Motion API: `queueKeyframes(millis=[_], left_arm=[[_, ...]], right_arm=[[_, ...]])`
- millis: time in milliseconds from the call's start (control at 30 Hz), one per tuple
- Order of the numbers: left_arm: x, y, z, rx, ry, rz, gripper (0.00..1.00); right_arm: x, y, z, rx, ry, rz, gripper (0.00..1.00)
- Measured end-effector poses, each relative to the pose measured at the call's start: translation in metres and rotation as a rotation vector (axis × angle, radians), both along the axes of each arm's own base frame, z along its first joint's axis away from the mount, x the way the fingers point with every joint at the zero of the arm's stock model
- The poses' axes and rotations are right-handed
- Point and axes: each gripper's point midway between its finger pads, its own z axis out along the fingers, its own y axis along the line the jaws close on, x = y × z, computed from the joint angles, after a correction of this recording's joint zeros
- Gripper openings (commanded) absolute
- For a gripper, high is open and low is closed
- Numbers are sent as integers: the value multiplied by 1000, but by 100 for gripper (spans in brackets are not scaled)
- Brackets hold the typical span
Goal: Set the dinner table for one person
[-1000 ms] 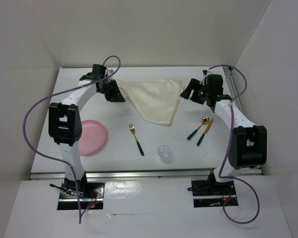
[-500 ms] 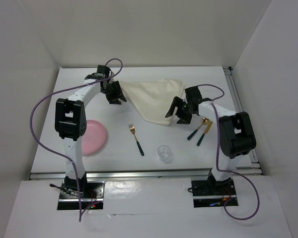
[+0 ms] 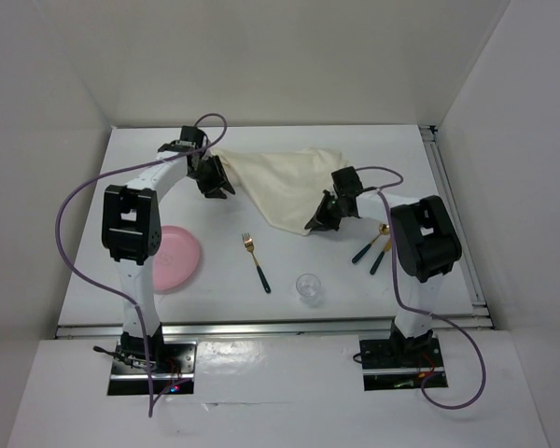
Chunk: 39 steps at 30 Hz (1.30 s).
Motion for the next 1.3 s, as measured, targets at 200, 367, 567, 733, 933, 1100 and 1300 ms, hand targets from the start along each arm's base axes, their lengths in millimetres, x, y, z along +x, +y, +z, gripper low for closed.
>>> queueKeyframes(millis=[200, 367, 567, 733, 933, 1100, 1300], left_arm=[[2, -1, 3, -10, -3, 6, 48], [10, -3, 14, -17, -36, 7, 47], [22, -9, 22, -64, -65, 44, 38], [28, -18, 27, -116, -69, 77, 43], [45, -41, 21, -155, -60, 76, 21], [48, -58, 11, -163, -45, 55, 32], [44, -72, 3, -177, -7, 81, 66]], right_arm=[[59, -9, 49, 31, -134, -49, 0], [110, -33, 122, 91, -314, -92, 0], [133, -41, 188, 176, -453, -83, 0], [137, -37, 211, 251, -469, -79, 0], [166, -34, 256, 317, -584, -71, 0], [185, -37, 265, 342, -621, -79, 0], [201, -40, 258, 355, -615, -85, 0]])
